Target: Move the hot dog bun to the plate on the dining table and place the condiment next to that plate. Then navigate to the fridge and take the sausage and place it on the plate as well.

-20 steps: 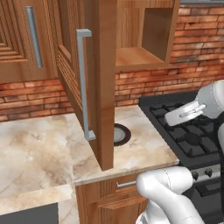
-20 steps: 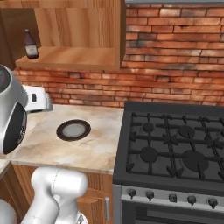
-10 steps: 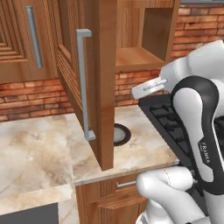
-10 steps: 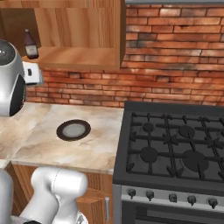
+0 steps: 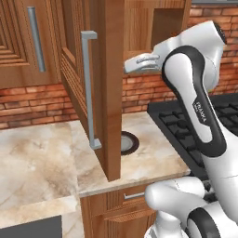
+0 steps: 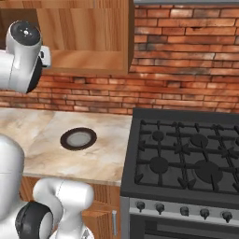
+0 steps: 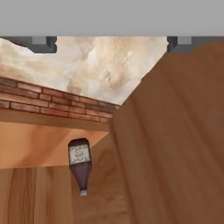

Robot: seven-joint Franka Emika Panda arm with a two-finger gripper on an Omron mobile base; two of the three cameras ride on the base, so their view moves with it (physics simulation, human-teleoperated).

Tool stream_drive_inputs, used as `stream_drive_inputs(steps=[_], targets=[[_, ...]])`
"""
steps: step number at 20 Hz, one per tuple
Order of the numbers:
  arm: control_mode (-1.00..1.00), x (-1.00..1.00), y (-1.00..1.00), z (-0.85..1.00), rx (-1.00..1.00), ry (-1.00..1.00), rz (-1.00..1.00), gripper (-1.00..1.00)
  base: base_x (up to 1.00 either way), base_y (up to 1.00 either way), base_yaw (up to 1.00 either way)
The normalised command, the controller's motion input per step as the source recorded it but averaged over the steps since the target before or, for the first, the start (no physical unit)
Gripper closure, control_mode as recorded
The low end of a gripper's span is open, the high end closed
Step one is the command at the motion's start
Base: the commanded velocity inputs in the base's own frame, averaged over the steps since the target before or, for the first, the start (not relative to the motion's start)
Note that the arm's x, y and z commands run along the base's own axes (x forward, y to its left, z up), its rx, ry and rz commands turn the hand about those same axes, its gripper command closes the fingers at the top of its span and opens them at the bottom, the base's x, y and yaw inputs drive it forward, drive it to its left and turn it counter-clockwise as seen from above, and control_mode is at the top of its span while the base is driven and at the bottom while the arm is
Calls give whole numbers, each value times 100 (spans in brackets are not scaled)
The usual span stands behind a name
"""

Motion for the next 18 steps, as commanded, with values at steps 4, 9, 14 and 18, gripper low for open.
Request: stream_drive_inputs(steps=[4, 9, 14, 18], targets=[[-100, 73, 34, 29, 3, 0, 7, -100, 0, 0, 0], [-100, 57, 31, 7, 6, 0, 9, -100, 0, 0, 0], [-100, 56, 35, 0, 11, 0, 12, -100, 0, 0, 0], [-100, 53, 33, 0, 10, -5, 11, -100, 0, 0, 0]])
